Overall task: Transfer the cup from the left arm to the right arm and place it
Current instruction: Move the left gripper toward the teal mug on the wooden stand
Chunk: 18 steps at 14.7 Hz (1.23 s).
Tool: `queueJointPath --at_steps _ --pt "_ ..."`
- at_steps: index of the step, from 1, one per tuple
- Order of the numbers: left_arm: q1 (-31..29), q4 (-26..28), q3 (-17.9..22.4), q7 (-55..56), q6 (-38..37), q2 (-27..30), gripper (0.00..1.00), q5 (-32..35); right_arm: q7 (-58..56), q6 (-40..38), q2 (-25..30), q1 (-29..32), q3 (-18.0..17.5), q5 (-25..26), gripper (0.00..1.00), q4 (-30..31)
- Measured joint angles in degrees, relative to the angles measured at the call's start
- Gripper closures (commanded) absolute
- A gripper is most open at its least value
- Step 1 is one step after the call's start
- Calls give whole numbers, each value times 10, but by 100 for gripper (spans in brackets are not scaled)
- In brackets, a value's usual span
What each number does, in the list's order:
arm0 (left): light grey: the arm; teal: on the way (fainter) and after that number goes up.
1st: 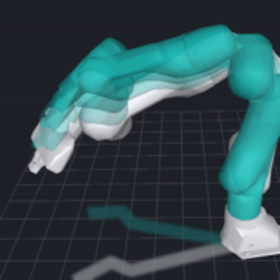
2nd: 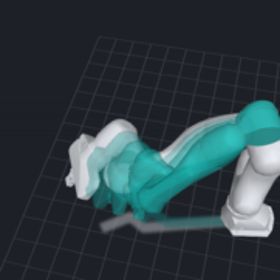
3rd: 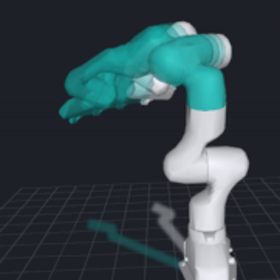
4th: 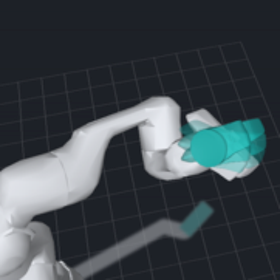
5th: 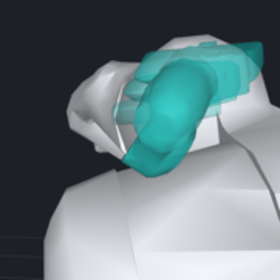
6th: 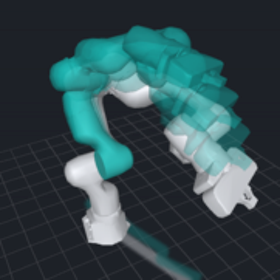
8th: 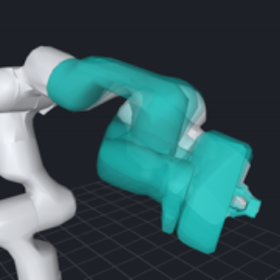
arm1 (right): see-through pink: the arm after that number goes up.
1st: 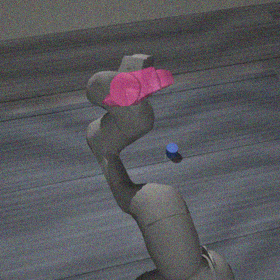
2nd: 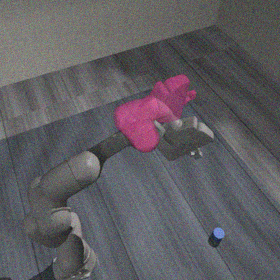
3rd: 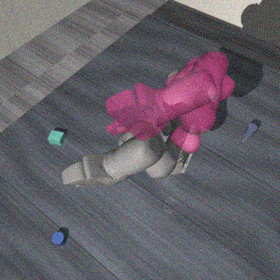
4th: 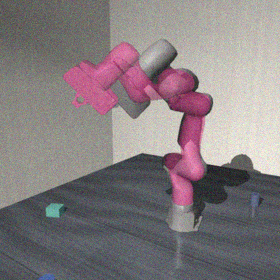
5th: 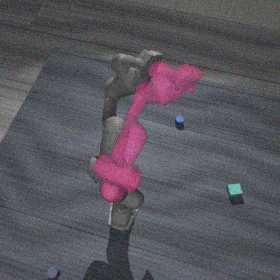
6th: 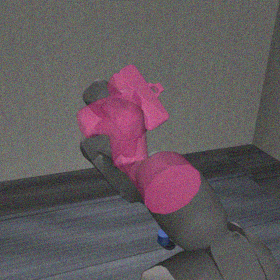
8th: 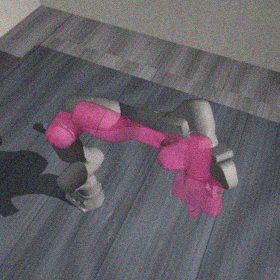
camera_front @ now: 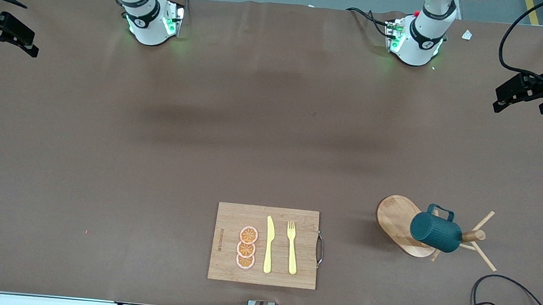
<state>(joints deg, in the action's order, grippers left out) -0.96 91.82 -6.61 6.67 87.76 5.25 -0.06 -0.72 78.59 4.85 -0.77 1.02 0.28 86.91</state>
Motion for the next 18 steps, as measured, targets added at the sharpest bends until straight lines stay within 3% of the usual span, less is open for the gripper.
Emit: queueJointPath --at_steps 5,10,18 --pt "-4 -9 -4 1 1 -9 0 12 0 0 0 0 0 0 0 0" --pt "-6 -47 -1 16 34 -69 0 18 0 0 0 0 0 0 0 0" --pt "-6 -52 -1 250 129 -142 0 18 0 -3 0 0 0 0 0 0"
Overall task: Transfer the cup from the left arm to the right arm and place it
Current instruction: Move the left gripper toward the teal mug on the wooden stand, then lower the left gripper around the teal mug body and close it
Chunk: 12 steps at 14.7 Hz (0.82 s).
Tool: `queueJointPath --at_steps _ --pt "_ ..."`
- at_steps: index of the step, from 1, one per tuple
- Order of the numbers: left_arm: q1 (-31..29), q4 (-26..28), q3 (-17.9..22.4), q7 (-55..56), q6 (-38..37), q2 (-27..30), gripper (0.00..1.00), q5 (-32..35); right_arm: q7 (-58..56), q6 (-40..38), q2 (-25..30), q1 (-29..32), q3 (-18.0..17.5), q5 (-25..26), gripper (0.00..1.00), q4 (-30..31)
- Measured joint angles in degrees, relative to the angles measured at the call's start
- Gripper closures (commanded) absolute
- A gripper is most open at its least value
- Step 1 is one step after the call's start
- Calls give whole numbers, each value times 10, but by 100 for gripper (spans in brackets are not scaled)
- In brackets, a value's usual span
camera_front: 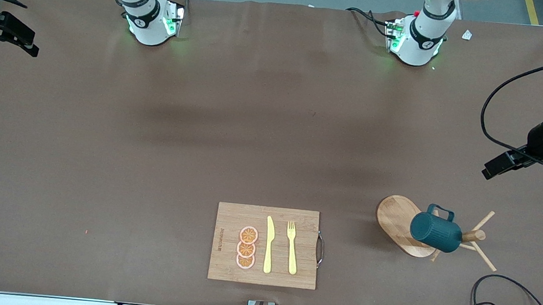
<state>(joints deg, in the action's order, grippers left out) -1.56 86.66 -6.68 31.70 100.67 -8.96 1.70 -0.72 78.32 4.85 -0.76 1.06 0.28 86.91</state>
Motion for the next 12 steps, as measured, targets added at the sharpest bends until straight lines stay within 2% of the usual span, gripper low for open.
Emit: queueJointPath --at_steps 3,12 --pt "3 -1 -2 120 15 -23 0 0 0 -1 0 0 0 0 0 0" --pt "12 -3 -6 476 152 -106 0 -31 0 -1 0 0 0 0 0 0"
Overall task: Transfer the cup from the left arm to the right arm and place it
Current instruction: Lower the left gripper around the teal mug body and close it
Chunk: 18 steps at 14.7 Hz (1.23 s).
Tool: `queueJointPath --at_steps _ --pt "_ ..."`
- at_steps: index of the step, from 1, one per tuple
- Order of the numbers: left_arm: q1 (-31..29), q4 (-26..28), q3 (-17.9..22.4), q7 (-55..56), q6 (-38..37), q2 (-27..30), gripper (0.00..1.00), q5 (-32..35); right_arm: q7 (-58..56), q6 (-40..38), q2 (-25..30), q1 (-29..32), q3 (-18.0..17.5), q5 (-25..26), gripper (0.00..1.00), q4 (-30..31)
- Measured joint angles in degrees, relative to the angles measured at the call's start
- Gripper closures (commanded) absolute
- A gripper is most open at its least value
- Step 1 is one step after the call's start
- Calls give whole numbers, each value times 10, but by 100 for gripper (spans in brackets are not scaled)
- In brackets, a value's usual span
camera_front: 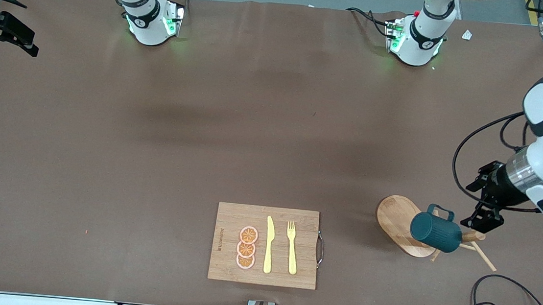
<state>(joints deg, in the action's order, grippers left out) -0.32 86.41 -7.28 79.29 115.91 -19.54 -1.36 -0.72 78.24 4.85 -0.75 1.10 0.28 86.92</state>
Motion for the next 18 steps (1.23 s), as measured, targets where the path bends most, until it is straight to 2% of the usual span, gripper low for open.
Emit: queueJointPath --at_steps 3,8,18 --pt "1 -1 0 50 27 -34 0 0 0 0 0 0 0 0 0 0" --pt "1 -4 0 60 66 -69 0 0 0 0 0 0 0 0 0 0" --pt "2 -7 0 61 79 -88 0 0 0 0 0 0 0 0 0 0"
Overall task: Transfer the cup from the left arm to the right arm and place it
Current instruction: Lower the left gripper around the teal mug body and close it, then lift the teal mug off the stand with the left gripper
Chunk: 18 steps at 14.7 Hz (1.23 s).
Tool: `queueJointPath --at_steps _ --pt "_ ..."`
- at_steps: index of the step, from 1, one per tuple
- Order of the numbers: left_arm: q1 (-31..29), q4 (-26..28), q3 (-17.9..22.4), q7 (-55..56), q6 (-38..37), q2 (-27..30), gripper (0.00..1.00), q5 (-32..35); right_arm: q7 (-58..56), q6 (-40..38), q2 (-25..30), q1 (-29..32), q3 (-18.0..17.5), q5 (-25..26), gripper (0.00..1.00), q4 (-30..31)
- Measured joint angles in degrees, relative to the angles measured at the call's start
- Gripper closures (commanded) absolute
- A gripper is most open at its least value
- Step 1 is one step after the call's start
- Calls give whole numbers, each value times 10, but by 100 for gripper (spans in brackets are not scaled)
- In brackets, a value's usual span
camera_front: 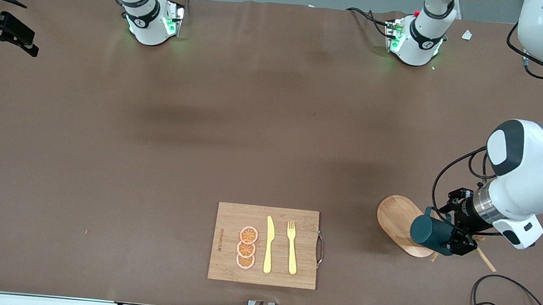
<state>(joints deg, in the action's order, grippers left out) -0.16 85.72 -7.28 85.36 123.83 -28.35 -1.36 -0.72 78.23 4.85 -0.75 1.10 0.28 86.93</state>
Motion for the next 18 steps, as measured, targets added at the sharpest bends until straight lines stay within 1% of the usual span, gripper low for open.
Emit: queueJointPath --at_steps 10,11,15,17,18 --pt "7 -1 -1 0 14 -15 0 0 0 0 0 0 0 0 0 0" --pt "7 -1 -1 0 16 -17 3 0 0 0 0 0 0 0 0 0" --pt "8 -1 -1 0 23 -21 25 0 0 0 0 0 0 0 0 0" --pt "8 -2 -1 0 23 -21 28 0 0 0 0 0 0 0 0 0" --pt "8 -2 -1 0 23 -21 28 0 0 0 0 0 0 0 0 0"
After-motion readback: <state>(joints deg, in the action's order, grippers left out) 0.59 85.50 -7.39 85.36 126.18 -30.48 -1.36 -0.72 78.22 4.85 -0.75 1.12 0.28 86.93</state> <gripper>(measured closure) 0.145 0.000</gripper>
